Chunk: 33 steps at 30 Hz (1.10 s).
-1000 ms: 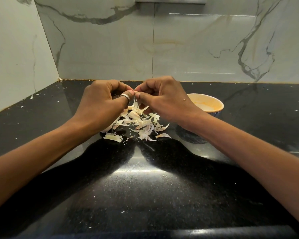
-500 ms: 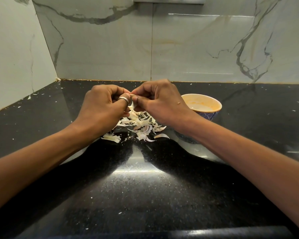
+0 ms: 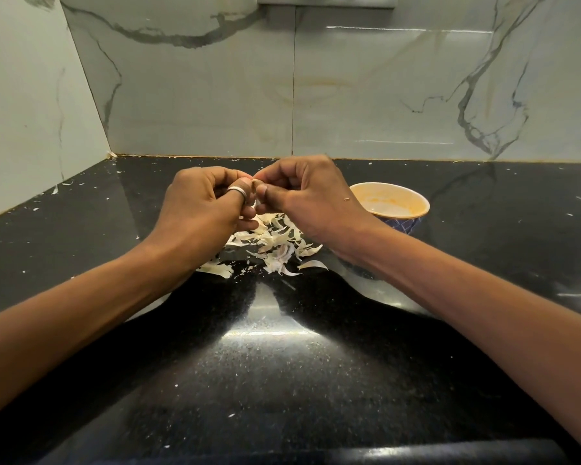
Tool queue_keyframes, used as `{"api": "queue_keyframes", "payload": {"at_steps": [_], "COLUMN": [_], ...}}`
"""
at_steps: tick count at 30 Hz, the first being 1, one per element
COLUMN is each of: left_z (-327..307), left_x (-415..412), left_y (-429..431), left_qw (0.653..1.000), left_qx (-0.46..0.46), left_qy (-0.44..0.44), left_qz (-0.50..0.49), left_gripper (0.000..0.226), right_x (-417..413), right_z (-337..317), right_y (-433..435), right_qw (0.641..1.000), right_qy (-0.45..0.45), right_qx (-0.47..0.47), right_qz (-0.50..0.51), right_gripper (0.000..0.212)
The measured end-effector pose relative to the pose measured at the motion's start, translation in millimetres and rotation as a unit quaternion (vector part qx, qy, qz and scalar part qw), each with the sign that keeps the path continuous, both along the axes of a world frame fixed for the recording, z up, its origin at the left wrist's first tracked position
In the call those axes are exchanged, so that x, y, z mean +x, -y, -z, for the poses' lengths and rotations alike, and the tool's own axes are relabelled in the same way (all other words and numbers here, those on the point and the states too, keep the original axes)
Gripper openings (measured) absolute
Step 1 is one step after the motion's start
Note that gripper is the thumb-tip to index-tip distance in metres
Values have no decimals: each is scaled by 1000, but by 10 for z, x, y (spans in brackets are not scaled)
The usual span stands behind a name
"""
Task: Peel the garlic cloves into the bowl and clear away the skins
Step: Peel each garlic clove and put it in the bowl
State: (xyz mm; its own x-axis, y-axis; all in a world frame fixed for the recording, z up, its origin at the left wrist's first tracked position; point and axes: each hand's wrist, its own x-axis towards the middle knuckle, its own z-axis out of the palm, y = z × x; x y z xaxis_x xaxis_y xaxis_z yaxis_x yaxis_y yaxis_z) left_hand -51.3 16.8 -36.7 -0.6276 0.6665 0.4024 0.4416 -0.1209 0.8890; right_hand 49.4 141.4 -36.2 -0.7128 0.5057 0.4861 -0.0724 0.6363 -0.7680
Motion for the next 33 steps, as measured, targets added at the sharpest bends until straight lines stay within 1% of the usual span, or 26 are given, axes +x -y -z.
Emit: {"api": "queue_keyframes", "payload": {"at_steps": [6, 11, 16, 18, 19, 20, 22, 23, 25, 27, 30, 33], "left_z": [-5, 0, -8, -10, -9, -8, 4, 10, 13, 0, -10, 6], "left_x": [-30, -56, -83, -90, -93, -96, -105, -104, -86, -72, -67, -72], "left_y": [8, 24, 23, 23, 23, 21, 21, 25, 37, 51, 64, 64], "left_qw": [1000, 999, 999, 998, 998, 998, 991, 985, 972, 959, 945, 942], "left_qx": [-1, -20, -9, -8, -9, -10, -13, -16, -19, -14, -8, -5], "left_qy": [-8, -10, -28, -35, -46, -64, -130, -169, -233, -277, -318, -329], "left_qz": [18, 47, 46, 42, 35, 22, -9, -23, -40, -54, -72, -65], "left_gripper": [10, 18, 25, 32, 34, 31, 20, 17, 18, 19, 20, 24], "right_x": [82, 82, 96, 108, 109, 113, 106, 96, 77, 72, 84, 98], "right_z": [-95, -97, -117, -140, -150, -156, -151, -139, -113, -104, -126, -151], "right_y": [47, 35, 52, 50, 47, 44, 40, 38, 37, 43, 69, 99], "right_qw": [993, 993, 992, 993, 993, 993, 992, 992, 992, 991, 987, 984], "right_qy": [-16, -18, -21, -14, -10, -8, -8, -10, -15, -19, -30, -33], "right_qx": [-106, -112, -119, -114, -114, -118, -125, -126, -126, -133, -160, -176], "right_qz": [-44, -19, -22, -20, -19, -19, -16, -12, -4, -3, -14, -19], "right_gripper": [11, 9, 3, 5, 7, 8, 8, 8, 8, 9, 9, 5]}}
